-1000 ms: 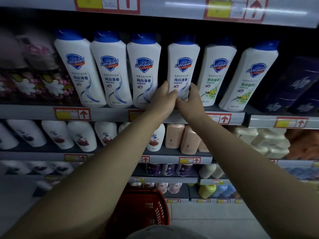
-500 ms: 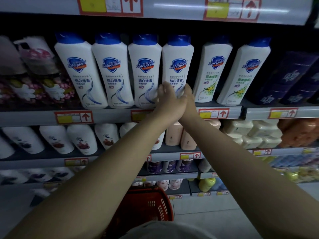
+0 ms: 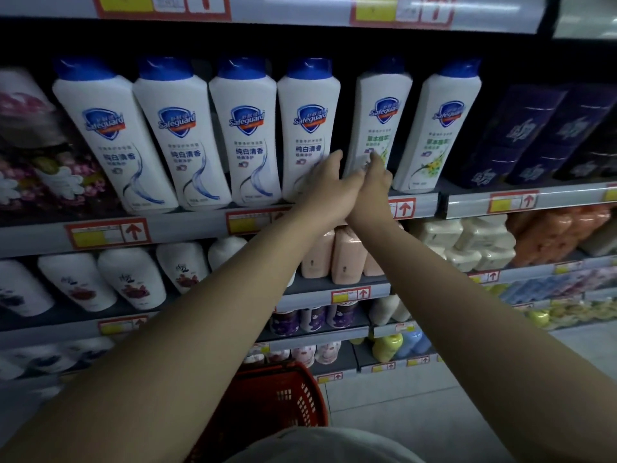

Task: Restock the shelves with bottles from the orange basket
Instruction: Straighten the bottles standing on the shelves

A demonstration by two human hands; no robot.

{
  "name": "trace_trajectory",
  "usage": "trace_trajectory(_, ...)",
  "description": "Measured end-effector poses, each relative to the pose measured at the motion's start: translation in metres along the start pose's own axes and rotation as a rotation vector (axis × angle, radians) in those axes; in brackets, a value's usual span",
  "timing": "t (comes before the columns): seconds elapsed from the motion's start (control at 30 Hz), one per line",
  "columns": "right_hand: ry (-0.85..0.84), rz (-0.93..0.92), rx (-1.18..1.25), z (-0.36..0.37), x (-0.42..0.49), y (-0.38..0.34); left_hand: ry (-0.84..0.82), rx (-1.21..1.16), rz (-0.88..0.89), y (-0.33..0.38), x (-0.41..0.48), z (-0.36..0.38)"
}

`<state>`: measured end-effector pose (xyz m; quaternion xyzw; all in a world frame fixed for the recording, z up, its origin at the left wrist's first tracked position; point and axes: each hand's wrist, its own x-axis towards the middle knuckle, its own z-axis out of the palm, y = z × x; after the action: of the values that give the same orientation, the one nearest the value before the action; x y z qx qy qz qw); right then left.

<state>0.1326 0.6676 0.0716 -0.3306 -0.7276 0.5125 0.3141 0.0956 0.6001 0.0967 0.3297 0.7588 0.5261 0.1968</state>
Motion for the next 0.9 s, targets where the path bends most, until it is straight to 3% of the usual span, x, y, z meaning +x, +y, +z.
trace_trajectory(0.13,0.051,-0.033,-0.043,-0.021,0.022,0.011,0.004,-0.094,-0.051,0.008,0.007,0.022)
trace_trajectory(0.5,-0.161,-0.006,-0.083,-0.047,0.058,0.026,0.202,-0.177,-0.162,0.011,0.04,0.064)
trace_trajectory(0.9,-0.202,-0.011,-0.003,-0.061,0.041,0.025,0.224,-0.186,-0.188,0.014,0.029,0.073)
